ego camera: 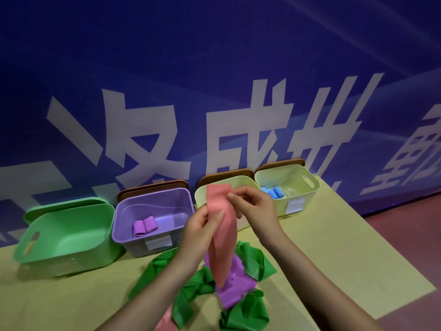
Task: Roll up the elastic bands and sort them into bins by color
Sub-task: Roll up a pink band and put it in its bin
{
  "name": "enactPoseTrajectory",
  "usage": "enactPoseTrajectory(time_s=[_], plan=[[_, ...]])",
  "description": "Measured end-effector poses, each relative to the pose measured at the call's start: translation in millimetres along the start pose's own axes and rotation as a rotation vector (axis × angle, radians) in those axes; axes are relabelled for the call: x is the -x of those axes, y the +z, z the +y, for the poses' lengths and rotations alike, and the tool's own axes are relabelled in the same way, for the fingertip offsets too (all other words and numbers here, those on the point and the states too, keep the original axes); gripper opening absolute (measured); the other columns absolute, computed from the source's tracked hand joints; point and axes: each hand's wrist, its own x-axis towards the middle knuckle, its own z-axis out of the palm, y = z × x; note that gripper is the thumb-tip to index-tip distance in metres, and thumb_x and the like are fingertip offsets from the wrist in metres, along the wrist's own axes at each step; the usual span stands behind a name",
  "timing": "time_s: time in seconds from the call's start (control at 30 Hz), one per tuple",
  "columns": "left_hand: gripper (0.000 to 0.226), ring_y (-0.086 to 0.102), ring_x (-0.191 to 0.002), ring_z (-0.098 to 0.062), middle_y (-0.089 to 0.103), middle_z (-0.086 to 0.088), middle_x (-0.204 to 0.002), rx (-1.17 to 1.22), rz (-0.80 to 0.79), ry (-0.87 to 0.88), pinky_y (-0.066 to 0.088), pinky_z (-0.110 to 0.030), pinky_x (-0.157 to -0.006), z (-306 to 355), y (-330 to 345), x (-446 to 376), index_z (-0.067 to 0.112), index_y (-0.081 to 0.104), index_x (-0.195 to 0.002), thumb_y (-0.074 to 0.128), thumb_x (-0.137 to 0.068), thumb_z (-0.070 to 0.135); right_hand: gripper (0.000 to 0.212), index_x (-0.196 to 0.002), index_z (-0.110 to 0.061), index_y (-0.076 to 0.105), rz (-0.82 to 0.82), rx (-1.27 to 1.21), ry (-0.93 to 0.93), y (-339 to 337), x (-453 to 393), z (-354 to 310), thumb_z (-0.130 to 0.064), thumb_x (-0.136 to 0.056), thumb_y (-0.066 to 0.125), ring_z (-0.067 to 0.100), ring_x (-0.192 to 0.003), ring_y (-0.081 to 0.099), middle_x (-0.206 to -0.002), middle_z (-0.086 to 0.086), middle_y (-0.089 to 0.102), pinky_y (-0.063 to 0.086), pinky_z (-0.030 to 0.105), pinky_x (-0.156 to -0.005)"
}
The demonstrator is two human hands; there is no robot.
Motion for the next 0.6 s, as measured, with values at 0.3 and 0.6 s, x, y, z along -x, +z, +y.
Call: enactPoseTrajectory(time_s=[0.3,0.6], plan=[[0.019,0.064,-0.074,0.007,0.07,0.013,-0.082,-0.178,-0.087,0.026,0.049,-0.01,-0.065,1.0,-4.2,-8.1,0.026,0.065,-0.092,0.055,-0.094,0.01,0.008,-0.084,-0.001,0.07,-0.068,0.007,0.065,-5.5,4.6,1.9,-0.008,-0.087,0.067,0.004,-0.059,0.051,-0.064,-0.01,0.061,0.043,0.019,-0.055],[0.033,0.068,-0.098,-0.033,0.071,-0.016,-0.103,0.221,-0.16,-0.17,0.047,-0.046,-0.091,-2.7,-2.9,-8.1,0.012,0.065,-0.112,0.053,-0.087,0.029,0.022,-0.067,-0.005,0.059,0.043,-0.067,0.024,1.2,-3.7,-11.0,-0.003,-0.089,0.063,0.011,-0.045,0.045,-0.048,-0.001,0.05,0.041,0.019,-0.053]])
